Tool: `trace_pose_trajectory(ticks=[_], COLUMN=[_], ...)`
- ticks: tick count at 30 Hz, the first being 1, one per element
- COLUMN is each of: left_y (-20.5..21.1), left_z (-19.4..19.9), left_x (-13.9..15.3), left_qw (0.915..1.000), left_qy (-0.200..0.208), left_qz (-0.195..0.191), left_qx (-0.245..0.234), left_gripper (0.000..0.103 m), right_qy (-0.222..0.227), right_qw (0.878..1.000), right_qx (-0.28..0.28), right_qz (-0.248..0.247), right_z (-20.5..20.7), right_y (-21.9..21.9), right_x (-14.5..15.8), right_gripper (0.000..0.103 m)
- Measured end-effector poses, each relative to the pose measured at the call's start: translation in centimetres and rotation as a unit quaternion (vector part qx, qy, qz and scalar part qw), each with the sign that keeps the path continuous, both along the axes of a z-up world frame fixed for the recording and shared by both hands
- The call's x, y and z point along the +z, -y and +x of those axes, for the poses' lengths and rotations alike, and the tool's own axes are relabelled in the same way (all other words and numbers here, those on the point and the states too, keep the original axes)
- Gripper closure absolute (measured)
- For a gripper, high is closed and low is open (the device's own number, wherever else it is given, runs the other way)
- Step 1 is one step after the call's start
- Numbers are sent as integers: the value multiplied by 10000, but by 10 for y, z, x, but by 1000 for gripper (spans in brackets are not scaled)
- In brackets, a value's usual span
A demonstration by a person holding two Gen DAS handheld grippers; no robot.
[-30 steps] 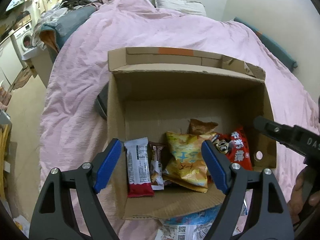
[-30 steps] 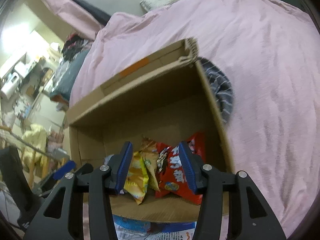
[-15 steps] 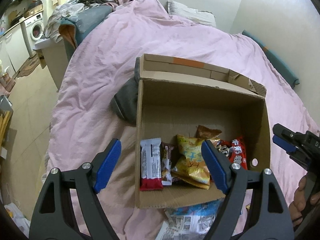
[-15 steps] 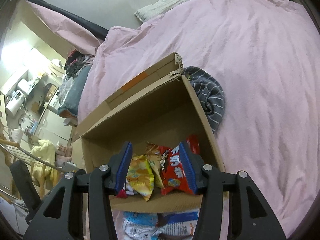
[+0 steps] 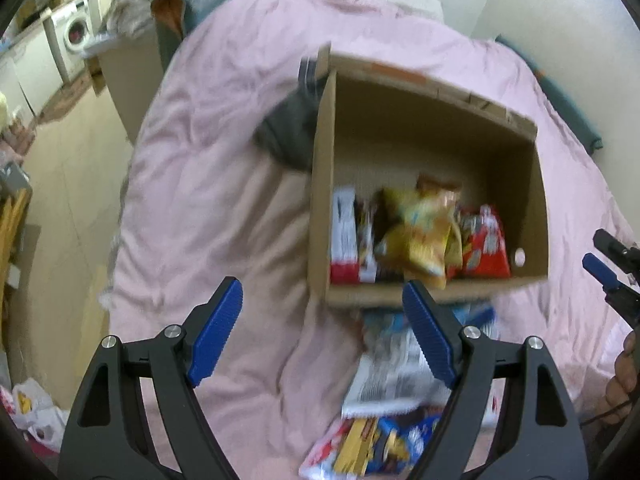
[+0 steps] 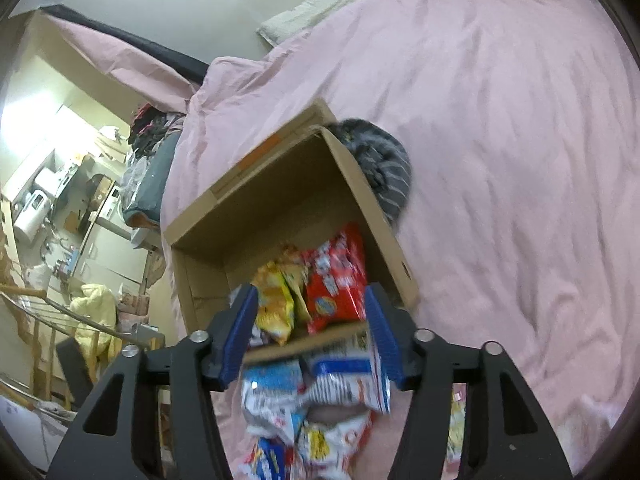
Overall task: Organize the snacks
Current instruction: 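Move both grippers back from the box to the snack pile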
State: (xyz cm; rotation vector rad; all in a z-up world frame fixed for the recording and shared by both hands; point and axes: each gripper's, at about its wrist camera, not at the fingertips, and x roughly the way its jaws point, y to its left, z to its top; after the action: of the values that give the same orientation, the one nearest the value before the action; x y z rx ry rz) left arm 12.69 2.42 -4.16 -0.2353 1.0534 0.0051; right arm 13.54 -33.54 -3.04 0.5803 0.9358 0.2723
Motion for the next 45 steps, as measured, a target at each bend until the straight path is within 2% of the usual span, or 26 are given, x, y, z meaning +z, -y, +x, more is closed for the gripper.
trace_pose_trajectory(ticks=[4, 8, 12, 16, 18, 21, 23, 27, 32, 36, 38, 41, 45], left_y=[-10, -10, 7, 26, 36, 49, 63, 88, 103, 111, 118, 128, 128], left_z=[-20, -33, -46, -55, -59, -61, -63, -66, -57, -60, -58, -61, -55], left_x=[-16, -46, -80, -100, -107, -104, -104, -114, -120, -121, -121, -120, -118], left_qw=[9992, 9949, 9837, 9733, 9682, 9681, 9640, 9559, 9555, 9542, 9526, 9493, 9496], left_qy=[-361, -993, -1611, -1853, -1974, -1862, -1856, -1876, -1866, -1855, -1836, -1837, -1878], left_qz=[-150, 44, 262, 689, 749, 593, 505, 731, 818, 946, 1049, 1149, 1086], left_qx=[44, -162, -752, -1168, -1342, -1565, -1836, -2138, -2133, -2150, -2188, -2276, -2263], left_gripper=[23, 23, 23, 23, 24, 25, 25, 25, 25, 25, 24, 23, 27], right_qy=[-79, -82, -168, -188, -184, -220, -224, -219, -274, -709, -1044, -1541, -1764], right_qw=[9998, 9986, 9977, 9975, 9968, 9967, 9967, 9965, 9956, 9920, 9854, 9671, 9453], right_qx=[31, 65, 25, -32, -46, -41, -48, -9, 63, 284, 399, 663, 1056], right_qz=[-167, -509, -659, -680, -770, -779, -782, -810, -893, -1006, -1287, -1912, -2531], right_z=[-16, -29, -37, -42, -43, -43, -43, -43, -42, -39, -38, -38, -36], right_y=[10, 21, 36, 45, 46, 47, 46, 43, 40, 38, 35, 24, 3], right_x=[-2, -4, -10, -12, -12, -13, -13, -12, -15, -32, -46, -74, -94], right_gripper=[42, 42, 42, 42, 42, 42, 42, 42, 42, 29, 25, 25, 25])
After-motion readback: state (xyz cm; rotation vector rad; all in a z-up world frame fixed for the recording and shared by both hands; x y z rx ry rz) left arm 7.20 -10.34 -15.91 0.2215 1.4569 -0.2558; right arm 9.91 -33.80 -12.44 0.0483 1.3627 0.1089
